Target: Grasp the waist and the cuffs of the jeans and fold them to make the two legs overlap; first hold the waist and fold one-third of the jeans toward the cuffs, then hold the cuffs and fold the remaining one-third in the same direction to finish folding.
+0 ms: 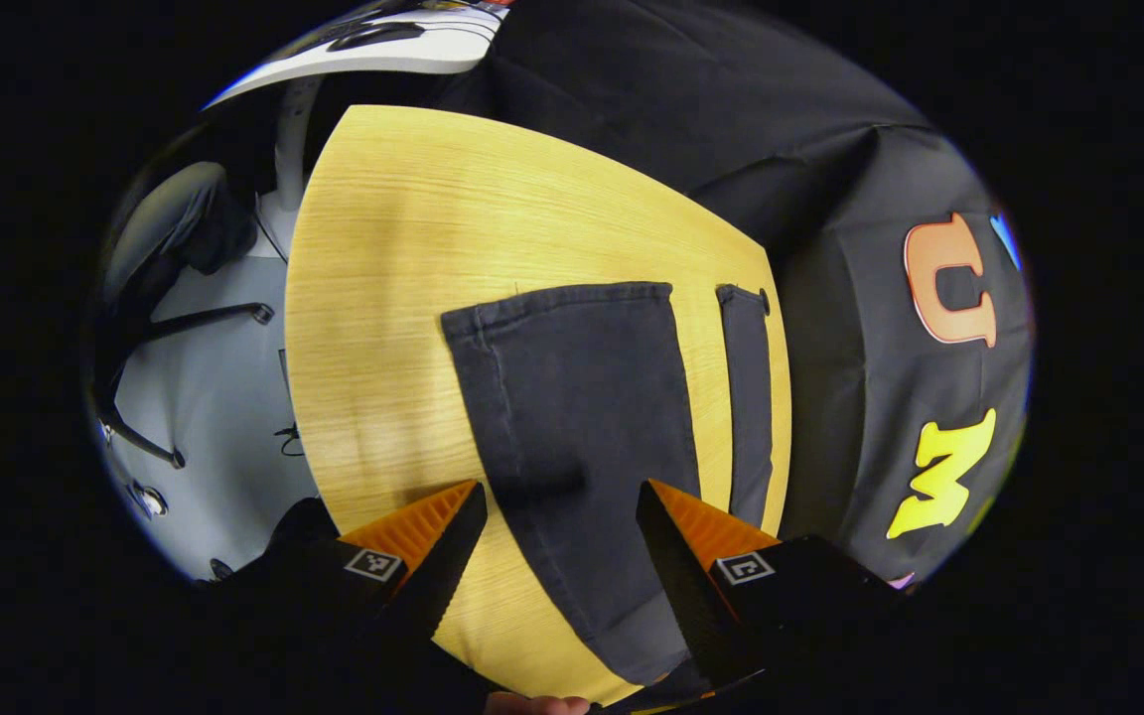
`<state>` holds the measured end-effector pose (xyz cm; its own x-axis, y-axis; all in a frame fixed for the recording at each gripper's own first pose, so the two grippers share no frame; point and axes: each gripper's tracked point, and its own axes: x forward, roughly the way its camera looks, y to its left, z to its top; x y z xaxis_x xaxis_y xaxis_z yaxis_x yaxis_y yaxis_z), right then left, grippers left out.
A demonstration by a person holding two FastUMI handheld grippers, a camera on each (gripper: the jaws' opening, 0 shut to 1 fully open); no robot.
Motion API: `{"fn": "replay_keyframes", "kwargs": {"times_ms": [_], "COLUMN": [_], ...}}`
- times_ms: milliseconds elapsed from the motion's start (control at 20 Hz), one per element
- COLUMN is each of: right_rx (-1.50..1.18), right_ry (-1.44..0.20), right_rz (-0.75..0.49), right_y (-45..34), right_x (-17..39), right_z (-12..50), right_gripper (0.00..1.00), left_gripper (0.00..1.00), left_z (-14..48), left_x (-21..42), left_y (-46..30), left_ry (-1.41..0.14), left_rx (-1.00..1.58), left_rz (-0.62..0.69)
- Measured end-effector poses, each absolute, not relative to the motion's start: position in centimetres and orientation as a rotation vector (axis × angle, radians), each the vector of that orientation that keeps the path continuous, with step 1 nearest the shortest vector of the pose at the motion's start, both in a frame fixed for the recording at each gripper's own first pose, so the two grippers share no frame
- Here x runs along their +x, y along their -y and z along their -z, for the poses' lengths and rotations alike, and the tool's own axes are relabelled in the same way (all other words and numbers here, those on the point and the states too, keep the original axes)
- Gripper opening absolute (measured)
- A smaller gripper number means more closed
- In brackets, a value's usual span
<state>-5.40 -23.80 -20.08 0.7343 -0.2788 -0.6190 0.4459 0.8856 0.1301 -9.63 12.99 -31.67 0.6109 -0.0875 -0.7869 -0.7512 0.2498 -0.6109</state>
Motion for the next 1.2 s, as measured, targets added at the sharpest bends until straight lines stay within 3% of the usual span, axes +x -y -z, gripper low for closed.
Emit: {"fn": "replay_keyframes", "kwargs": {"times_ms": [200, 250, 400, 550, 600, 700, 750, 850, 900, 950, 1000, 1150, 1200], "right_rx": [0.457, 0.506, 0.669, 0.842, 0.89, 0.965, 0.997, 1.05, 1.054, 1.054, 1.051, 1.024, 1.016], "right_ry": [-0.684, -0.7, -0.757, -0.781, -0.78, -0.773, -0.772, -0.76, -0.759, -0.758, -0.754, -0.761, -0.767], "right_rz": [0.404, 0.402, 0.402, 0.451, 0.468, 0.515, 0.537, 0.565, 0.57, 0.565, 0.558, 0.528, 0.525], "right_y": [23.7, 23.6, 23.8, 25.0, 25.7, 27.2, 27.9, 29.0, 29.4, 29.7, 30.0, 29.8, 29.8], "right_x": [-4.8, -4.4, -4.7, -4.9, -4.8, -4.4, -4.0, -2.9, -2.3, -1.8, -1.2, 0.5, 0.4], "right_z": [22.9, 23.9, 27.7, 31.0, 32.1, 34.2, 34.9, 36.4, 37.1, 37.2, 37.3, 37.6, 37.6], "right_gripper": [0.99, 0.94, 0.99, 0.94, 0.93, 0.98, 0.93, 0.93, 0.98, 0.98, 0.97, 0.92, 0.93], "left_gripper": [0.99, 1.0, 0.98, 0.95, 1.0, 0.89, 0.87, 0.81, 0.76, 0.86, 0.72, 0.69, 0.79], "left_z": [31.4, 31.4, 31.3, 31.4, 31.6, 31.8, 31.8, 32.1, 32.2, 32.1, 32.2, 32.3, 32.4], "left_x": [-7.6, -7.1, -6.0, -5.4, -5.4, -5.3, -5.2, -5.1, -4.9, -4.8, -4.7, -4.4, -4.3], "left_y": [-13.2, -13.1, -13.0, -13.1, -13.1, -13.2, -13.2, -13.2, -13.3, -13.3, -13.3, -13.3, -13.3], "left_ry": [-0.777, -0.766, -0.739, -0.708, -0.707, -0.703, -0.705, -0.713, -0.712, -0.713, -0.715, -0.721, -0.723], "left_rx": [-1.325, -1.335, -1.351, -1.369, -1.373, -1.385, -1.387, -1.387, -1.386, -1.386, -1.385, -1.393, -1.397], "left_rz": [-0.532, -0.523, -0.492, -0.5, -0.505, -0.515, -0.521, -0.527, -0.529, -0.532, -0.536, -0.544, -0.546]}}
